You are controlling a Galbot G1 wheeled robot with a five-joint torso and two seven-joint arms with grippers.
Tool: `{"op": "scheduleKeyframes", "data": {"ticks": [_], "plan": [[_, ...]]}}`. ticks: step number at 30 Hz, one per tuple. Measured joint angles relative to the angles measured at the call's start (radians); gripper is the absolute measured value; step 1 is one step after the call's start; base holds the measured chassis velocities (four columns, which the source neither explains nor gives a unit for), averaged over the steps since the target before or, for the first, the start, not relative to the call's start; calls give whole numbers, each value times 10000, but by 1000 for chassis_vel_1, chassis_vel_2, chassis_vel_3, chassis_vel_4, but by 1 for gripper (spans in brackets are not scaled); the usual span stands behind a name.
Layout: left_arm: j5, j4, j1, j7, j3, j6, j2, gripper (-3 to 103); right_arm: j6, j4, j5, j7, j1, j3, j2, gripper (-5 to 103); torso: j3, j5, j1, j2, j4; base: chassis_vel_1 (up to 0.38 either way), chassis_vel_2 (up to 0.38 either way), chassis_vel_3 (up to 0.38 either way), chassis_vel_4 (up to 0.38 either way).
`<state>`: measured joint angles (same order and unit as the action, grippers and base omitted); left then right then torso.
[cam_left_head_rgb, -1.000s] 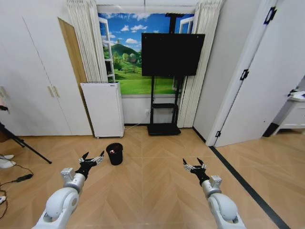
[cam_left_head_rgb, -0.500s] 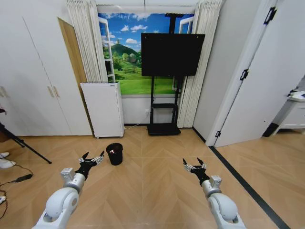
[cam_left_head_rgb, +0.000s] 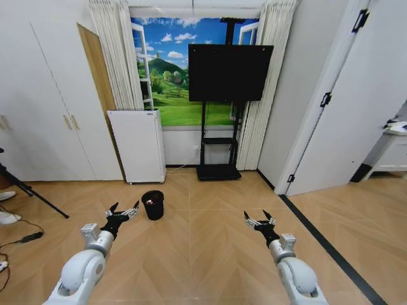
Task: Pick up the trash bin and place the garbage on the floor into it.
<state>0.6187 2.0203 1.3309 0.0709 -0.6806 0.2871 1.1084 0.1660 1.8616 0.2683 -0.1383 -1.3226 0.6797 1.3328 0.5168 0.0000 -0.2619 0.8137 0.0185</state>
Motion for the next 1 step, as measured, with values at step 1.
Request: {"op": "scheduleKeyframes", "data": {"ticks": [1], "plan": [[0,0,0,0,0,0,0,100,0,0,0,0,0,0,0,100,0,0,0,0,0,0,0,0,0]]}}
